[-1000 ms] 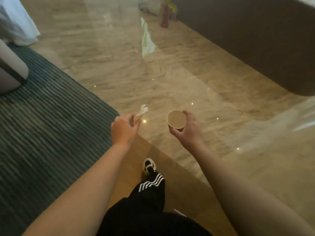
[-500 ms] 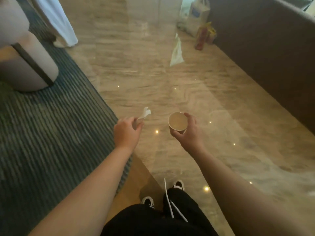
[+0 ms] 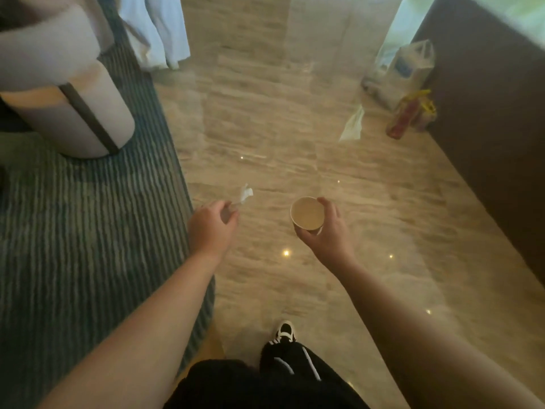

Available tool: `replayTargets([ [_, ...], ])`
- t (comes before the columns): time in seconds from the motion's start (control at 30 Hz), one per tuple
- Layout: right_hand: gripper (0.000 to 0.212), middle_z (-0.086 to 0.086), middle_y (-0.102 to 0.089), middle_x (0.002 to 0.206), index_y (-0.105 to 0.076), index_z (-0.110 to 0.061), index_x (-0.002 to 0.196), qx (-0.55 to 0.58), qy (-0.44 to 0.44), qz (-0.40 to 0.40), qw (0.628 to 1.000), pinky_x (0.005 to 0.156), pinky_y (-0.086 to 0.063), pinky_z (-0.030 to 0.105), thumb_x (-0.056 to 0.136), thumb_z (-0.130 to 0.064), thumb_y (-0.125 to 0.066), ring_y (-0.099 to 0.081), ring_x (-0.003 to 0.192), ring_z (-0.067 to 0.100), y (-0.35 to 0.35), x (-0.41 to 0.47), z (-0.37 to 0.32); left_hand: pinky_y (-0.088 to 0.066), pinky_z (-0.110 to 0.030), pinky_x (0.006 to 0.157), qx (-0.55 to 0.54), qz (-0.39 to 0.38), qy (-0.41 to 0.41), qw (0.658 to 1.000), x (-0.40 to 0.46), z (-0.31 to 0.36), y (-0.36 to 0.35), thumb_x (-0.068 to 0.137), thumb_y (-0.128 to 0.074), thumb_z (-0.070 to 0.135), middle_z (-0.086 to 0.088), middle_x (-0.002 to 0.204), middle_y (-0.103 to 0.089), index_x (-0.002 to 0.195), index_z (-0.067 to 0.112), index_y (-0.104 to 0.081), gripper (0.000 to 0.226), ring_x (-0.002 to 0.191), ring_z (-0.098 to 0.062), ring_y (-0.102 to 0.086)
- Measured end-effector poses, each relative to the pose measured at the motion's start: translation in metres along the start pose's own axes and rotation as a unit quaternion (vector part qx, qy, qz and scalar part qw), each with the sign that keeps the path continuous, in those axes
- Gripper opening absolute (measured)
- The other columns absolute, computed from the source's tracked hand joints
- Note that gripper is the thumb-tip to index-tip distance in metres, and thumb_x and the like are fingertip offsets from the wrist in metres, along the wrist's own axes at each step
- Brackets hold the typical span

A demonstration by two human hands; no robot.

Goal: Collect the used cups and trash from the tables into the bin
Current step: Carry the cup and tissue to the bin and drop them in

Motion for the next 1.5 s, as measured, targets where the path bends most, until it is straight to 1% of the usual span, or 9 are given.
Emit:
replayTargets([
  [0.1, 0.078, -0.002, -0.046, 0.132, -0.037, -0.020, 0.139, -0.007, 0.017, -0.023, 1.000, 0.081, -0.036, 0.022, 0.074, -0.039, -0.077, -0.051, 0.095, 0.006, 0.007, 0.065, 0.001, -0.047, -0.037, 0.077, 0.007, 0.026, 0.020, 0.999, 0.046, 0.017, -0.015, 0.083, -0.067, 0.030, -0.009, 0.092, -0.068, 0.098, 0.011, -0.070, 0.025, 0.091, -0.029, -0.058],
  [0.27, 0.078, -0.001, -0.047, 0.133, -0.037, -0.021, 0.139, -0.011, 0.052, -0.057, 0.997, 0.081, -0.037, 0.025, 0.074, -0.039, -0.076, -0.050, 0.112, 0.016, -0.012, 0.163, -0.010, -0.048, -0.039, 0.075, 0.012, 0.051, 0.058, 0.997, 0.118, 0.017, -0.031, 0.082, -0.068, 0.027, -0.009, 0.091, -0.068, 0.098, 0.010, -0.069, 0.023, 0.089, -0.029, -0.059],
  [0.37, 0.077, 0.001, -0.047, 0.133, -0.039, -0.017, 0.137, -0.007, 0.071, -0.077, 0.994, 0.084, -0.036, 0.025, 0.073, -0.036, -0.077, -0.049, 0.115, 0.019, -0.036, 0.225, -0.020, -0.044, -0.034, 0.071, 0.021, 0.072, 0.077, 0.994, 0.164, 0.008, -0.040, 0.084, -0.066, 0.030, 0.002, 0.086, -0.064, 0.097, 0.014, -0.068, 0.021, 0.083, -0.020, -0.056],
  [0.43, 0.076, -0.001, -0.047, 0.132, -0.039, -0.018, 0.136, -0.007, 0.075, -0.087, 0.993, 0.081, -0.037, 0.026, 0.073, -0.037, -0.077, -0.051, 0.112, 0.019, -0.056, 0.269, -0.029, -0.042, -0.031, 0.070, 0.021, 0.082, 0.088, 0.992, 0.200, -0.003, -0.047, 0.084, -0.067, 0.032, 0.012, 0.082, -0.055, 0.094, 0.017, -0.068, 0.019, 0.079, -0.013, -0.051],
  [0.53, 0.075, -0.001, -0.048, 0.131, -0.040, -0.019, 0.136, -0.013, 0.101, -0.104, 0.989, 0.078, -0.039, 0.027, 0.073, -0.038, -0.077, -0.052, 0.111, 0.019, -0.090, 0.341, -0.048, -0.037, -0.029, 0.068, 0.023, 0.091, 0.109, 0.990, 0.268, -0.025, -0.058, 0.084, -0.067, 0.030, 0.013, 0.082, -0.052, 0.094, 0.017, -0.067, 0.017, 0.079, -0.011, -0.049],
  [0.8, 0.077, -0.003, -0.048, 0.131, -0.039, -0.020, 0.136, -0.014, 0.124, -0.114, 0.986, 0.077, -0.037, 0.024, 0.072, -0.040, -0.077, -0.053, 0.110, 0.018, -0.148, 0.542, -0.141, -0.045, -0.038, 0.064, 0.031, 0.097, 0.112, 0.988, 0.477, -0.061, -0.040, 0.084, -0.065, 0.029, -0.005, 0.077, -0.064, 0.086, 0.012, -0.068, 0.017, 0.075, -0.024, -0.056],
  [1.13, 0.076, -0.003, -0.049, 0.129, -0.040, -0.020, 0.135, 0.002, 0.137, -0.128, 0.982, 0.074, -0.037, 0.023, 0.072, -0.040, -0.077, -0.053, 0.108, 0.015, -0.233, 0.732, -0.215, -0.046, -0.041, 0.069, 0.034, 0.119, 0.142, 0.982, 0.677, -0.101, -0.040, 0.086, -0.063, 0.031, -0.006, 0.082, -0.064, 0.095, 0.010, -0.068, 0.023, 0.079, -0.025, -0.055],
  [1.37, 0.077, -0.002, -0.049, 0.129, -0.040, -0.020, 0.136, 0.014, 0.159, -0.157, 0.975, 0.074, -0.040, 0.026, 0.072, -0.040, -0.077, -0.055, 0.106, 0.018, -0.311, 0.919, -0.264, -0.046, -0.045, 0.071, 0.048, 0.118, 0.163, 0.978, 0.870, -0.147, -0.049, 0.085, -0.064, 0.030, -0.010, 0.085, -0.066, 0.096, 0.008, -0.069, 0.025, 0.081, -0.030, -0.057],
  [1.5, 0.077, -0.003, -0.048, 0.131, -0.039, -0.020, 0.136, 0.007, 0.182, -0.181, 0.967, 0.073, -0.038, 0.024, 0.072, -0.042, -0.077, -0.049, 0.088, 0.006, -0.342, 1.028, -0.315, -0.046, -0.045, 0.071, 0.068, 0.139, 0.178, 0.972, 0.984, -0.159, -0.036, 0.084, -0.066, 0.029, -0.011, 0.084, -0.067, 0.091, 0.009, -0.069, 0.021, 0.081, -0.034, -0.058],
])
Point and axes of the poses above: each hand's wrist, its own x-axis towards the middle knuckle, its own y-axis out of the back of the hand, z = x × y, the point moved 2 cm from there along x, towards the middle knuckle
